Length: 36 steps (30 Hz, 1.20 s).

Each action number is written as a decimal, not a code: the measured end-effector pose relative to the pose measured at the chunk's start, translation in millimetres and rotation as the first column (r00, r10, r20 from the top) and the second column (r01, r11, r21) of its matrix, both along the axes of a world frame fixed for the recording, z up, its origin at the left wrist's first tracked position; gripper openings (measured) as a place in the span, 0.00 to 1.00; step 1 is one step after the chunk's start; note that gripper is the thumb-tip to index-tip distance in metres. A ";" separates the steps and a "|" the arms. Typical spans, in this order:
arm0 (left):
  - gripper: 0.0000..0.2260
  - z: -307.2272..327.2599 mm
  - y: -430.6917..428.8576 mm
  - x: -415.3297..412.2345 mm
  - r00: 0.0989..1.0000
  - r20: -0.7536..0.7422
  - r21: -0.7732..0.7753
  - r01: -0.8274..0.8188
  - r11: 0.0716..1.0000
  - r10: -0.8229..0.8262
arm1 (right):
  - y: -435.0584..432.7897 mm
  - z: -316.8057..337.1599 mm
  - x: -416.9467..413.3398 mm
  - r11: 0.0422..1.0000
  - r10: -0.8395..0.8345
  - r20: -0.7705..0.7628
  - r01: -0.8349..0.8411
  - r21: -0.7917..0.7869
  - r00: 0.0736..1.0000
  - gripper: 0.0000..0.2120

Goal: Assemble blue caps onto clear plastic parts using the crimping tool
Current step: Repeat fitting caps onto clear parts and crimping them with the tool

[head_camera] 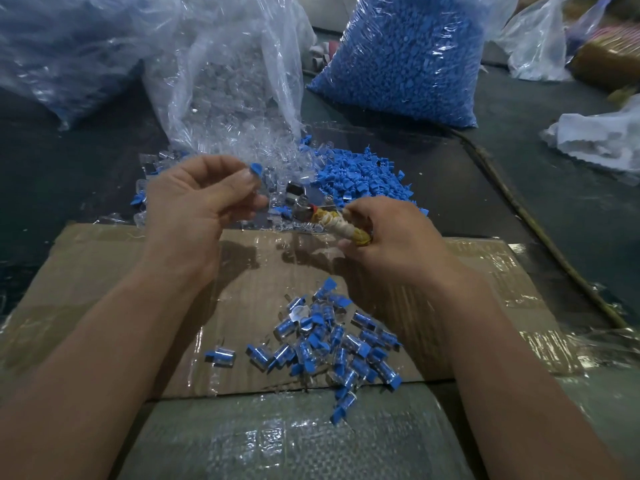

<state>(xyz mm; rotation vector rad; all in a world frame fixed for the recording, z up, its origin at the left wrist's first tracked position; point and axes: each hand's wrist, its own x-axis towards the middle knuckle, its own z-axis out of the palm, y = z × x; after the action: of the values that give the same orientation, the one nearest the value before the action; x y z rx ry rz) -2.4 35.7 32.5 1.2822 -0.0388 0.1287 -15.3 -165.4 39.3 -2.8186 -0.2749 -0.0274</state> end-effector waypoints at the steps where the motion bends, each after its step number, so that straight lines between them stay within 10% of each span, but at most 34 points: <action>1: 0.03 1.7 0.0 -3.4 0.997 0.007 0.029 0.072 0.997 -0.073 | -1.5 0.1 0.5 1.000 -0.007 -0.010 0.007 -0.012 1.000 0.12; 8: 0.07 7.6 -7.9 -20.0 0.749 -0.188 0.294 0.660 0.691 -0.635 | -6.3 2.5 2.0 0.999 -0.033 -0.081 0.030 -0.027 0.996 0.14; 17: 0.11 0.9 -12.8 -22.1 0.547 -0.282 0.417 0.810 0.413 -0.788 | -10.4 6.8 0.8 1.000 -0.012 -0.158 0.009 -0.019 0.987 0.18; 21: 0.08 5.6 -8.1 -21.1 0.746 -0.225 0.333 0.664 0.670 -0.627 | -11.6 6.1 1.9 0.999 -0.018 -0.185 0.012 -0.031 0.982 0.18; 25: 0.03 -3.6 -1.3 -5.1 0.987 -0.099 0.370 0.152 0.917 -0.124 | -12.3 5.3 2.8 0.999 -0.009 -0.210 0.002 -0.034 0.978 0.18; 29: 0.07 -14.6 13.5 17.1 0.976 0.059 0.591 -0.204 0.781 0.211 | -11.7 5.1 2.9 0.998 0.013 -0.234 -0.027 -0.054 0.972 0.21; 36: 0.13 -22.2 10.1 16.4 0.973 0.147 0.794 -0.223 0.565 0.178 | -13.6 4.5 1.9 0.996 0.036 -0.285 -0.059 -0.072 0.958 0.33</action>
<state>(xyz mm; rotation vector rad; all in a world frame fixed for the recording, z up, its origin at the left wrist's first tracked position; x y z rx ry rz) 14.0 45.8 10.3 2.2227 0.0115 0.3757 -13.5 -178.9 43.8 -2.8445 -0.2816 0.4037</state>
